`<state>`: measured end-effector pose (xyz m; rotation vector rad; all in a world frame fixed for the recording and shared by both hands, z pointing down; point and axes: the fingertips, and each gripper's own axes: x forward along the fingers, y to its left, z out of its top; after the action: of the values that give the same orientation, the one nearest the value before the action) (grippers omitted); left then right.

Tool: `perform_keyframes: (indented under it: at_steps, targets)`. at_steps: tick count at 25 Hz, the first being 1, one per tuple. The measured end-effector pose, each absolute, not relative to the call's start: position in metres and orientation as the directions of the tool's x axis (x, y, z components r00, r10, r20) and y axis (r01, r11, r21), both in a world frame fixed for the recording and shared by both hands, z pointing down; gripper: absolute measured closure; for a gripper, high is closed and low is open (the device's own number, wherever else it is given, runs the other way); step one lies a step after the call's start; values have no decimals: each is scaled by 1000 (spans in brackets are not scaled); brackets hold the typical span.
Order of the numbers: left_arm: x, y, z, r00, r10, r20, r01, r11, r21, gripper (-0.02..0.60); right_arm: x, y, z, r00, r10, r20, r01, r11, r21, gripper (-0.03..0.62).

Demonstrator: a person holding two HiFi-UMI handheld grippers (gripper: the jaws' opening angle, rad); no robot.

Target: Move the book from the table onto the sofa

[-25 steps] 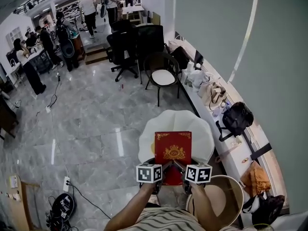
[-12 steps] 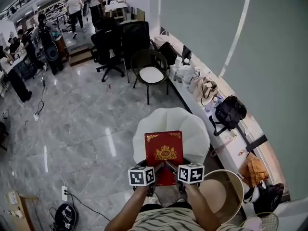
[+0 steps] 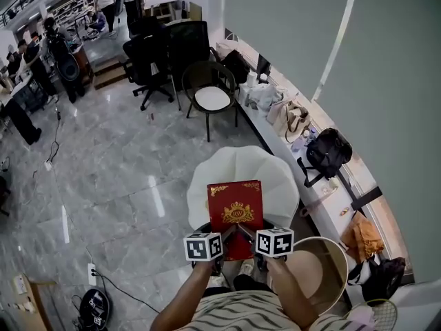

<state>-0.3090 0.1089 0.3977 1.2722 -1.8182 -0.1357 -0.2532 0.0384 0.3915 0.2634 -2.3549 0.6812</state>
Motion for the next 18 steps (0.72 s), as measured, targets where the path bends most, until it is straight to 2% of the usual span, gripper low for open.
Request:
perform_keyframes:
  at_steps: [18]
  targets:
    - [-302, 24, 426, -76, -760, 645, -691, 507, 515, 219, -247, -47, 424, -746, 42, 664, -356, 819, -451, 235]
